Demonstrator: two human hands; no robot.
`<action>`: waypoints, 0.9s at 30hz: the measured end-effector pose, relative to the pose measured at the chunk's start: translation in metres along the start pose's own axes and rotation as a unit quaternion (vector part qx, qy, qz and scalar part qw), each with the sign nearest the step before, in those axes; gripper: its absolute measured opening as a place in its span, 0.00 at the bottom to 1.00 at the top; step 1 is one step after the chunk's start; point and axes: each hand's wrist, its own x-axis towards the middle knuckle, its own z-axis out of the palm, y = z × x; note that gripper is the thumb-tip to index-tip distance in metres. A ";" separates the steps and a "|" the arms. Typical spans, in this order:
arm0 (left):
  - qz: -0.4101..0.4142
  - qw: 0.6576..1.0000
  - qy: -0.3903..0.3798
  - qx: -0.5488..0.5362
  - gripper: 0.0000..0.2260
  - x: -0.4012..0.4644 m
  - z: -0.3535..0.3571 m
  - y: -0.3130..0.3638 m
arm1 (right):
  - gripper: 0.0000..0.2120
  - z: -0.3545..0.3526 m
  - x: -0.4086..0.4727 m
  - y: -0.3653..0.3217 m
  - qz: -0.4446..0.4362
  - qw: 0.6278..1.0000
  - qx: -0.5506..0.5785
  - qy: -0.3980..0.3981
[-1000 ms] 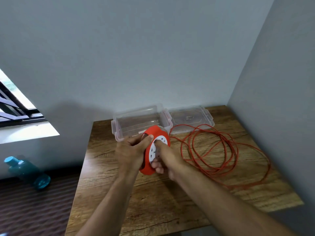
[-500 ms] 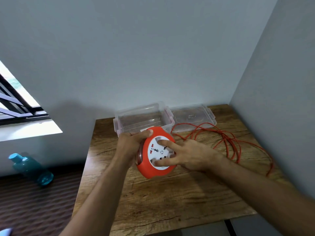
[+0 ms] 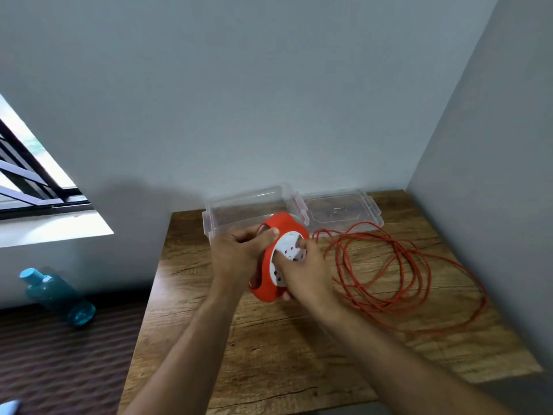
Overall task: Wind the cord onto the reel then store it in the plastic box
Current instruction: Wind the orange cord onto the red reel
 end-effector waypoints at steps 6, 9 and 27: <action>-0.024 0.999 0.040 -0.024 0.02 -0.001 -0.007 -0.007 | 0.12 -0.020 -0.004 -0.007 0.111 0.976 0.144 -0.118; -0.082 0.994 0.038 -0.056 0.02 0.004 -0.011 -0.004 | 0.14 -0.046 0.005 0.004 -0.177 0.951 -0.254 0.001; -0.133 0.980 -0.130 0.075 0.11 0.027 -0.017 0.021 | 0.31 -0.056 0.039 0.000 -0.612 0.484 -0.611 -0.137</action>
